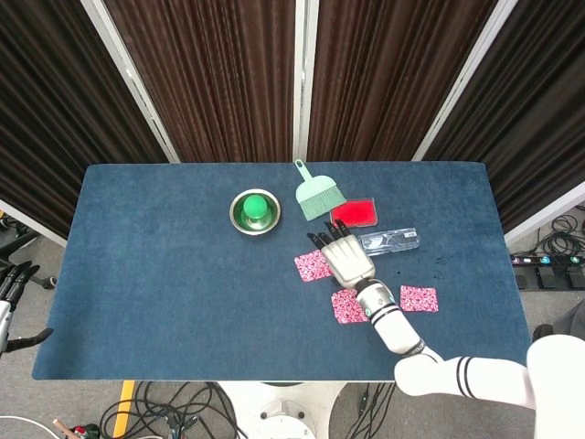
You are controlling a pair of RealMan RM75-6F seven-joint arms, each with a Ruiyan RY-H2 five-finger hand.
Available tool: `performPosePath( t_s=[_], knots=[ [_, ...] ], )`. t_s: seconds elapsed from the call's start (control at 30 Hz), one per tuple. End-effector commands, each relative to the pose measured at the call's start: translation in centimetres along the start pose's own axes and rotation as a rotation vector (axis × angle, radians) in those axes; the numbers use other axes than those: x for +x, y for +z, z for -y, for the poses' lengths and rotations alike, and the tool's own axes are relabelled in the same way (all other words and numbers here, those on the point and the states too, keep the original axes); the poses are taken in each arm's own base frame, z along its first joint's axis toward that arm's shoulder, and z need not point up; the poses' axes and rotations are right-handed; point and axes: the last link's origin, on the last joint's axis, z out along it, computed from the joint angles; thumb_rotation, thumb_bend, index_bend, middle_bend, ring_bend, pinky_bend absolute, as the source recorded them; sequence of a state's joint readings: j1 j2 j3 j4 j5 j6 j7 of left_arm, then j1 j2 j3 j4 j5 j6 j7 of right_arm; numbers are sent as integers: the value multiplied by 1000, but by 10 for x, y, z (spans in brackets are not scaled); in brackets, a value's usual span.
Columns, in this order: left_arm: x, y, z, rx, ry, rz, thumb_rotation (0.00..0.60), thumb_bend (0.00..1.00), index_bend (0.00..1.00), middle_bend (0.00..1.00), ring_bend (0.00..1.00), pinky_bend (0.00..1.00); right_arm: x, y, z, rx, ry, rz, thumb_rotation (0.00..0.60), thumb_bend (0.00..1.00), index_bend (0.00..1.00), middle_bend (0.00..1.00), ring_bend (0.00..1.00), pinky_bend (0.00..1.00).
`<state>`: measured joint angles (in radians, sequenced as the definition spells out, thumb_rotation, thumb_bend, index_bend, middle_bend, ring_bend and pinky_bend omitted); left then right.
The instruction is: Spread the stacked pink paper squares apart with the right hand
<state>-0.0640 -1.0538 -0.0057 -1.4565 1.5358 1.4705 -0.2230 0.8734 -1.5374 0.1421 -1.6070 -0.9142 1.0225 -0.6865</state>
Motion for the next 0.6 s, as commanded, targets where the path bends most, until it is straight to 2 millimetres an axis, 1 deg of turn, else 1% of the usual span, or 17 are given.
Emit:
performPosePath(
  t_s=[0.03, 0.17, 0.27, 0.3, 0.4, 0.5, 0.6],
  knots=[
    [-3, 2, -5, -13, 0, 7, 600, 0, 88, 66, 43, 173, 21, -65, -40, -56, 28, -113, 600, 54, 103, 210, 2, 0],
    [-5, 4, -11, -26, 0, 8, 600, 0, 88, 66, 43, 173, 21, -119, -75, -134, 40, -206, 600, 80, 103, 203, 2, 0],
    [-5, 5, -14, -33, 4, 9, 600, 0, 88, 66, 43, 173, 13, -152, -91, -161, 28, -241, 600, 85, 103, 202, 2, 0],
    [-5, 5, -16, -35, 5, 13, 600, 0, 88, 66, 43, 173, 9, -165, -97, -171, 21, -248, 600, 85, 103, 202, 2, 0],
    [-8, 6, -20, -39, 6, 20, 600, 0, 88, 66, 43, 173, -4, -194, -108, -204, 7, -266, 600, 84, 103, 198, 0, 0],
    [-11, 6, -23, -41, 11, 15, 600, 0, 88, 66, 43, 173, -18, -215, -116, -241, 8, -283, 600, 84, 103, 194, 0, 0],
    [-13, 6, -25, -47, 13, 16, 600, 0, 88, 66, 43, 173, -29, -227, -123, -268, 40, -285, 600, 84, 103, 193, 0, 0]
  ],
)
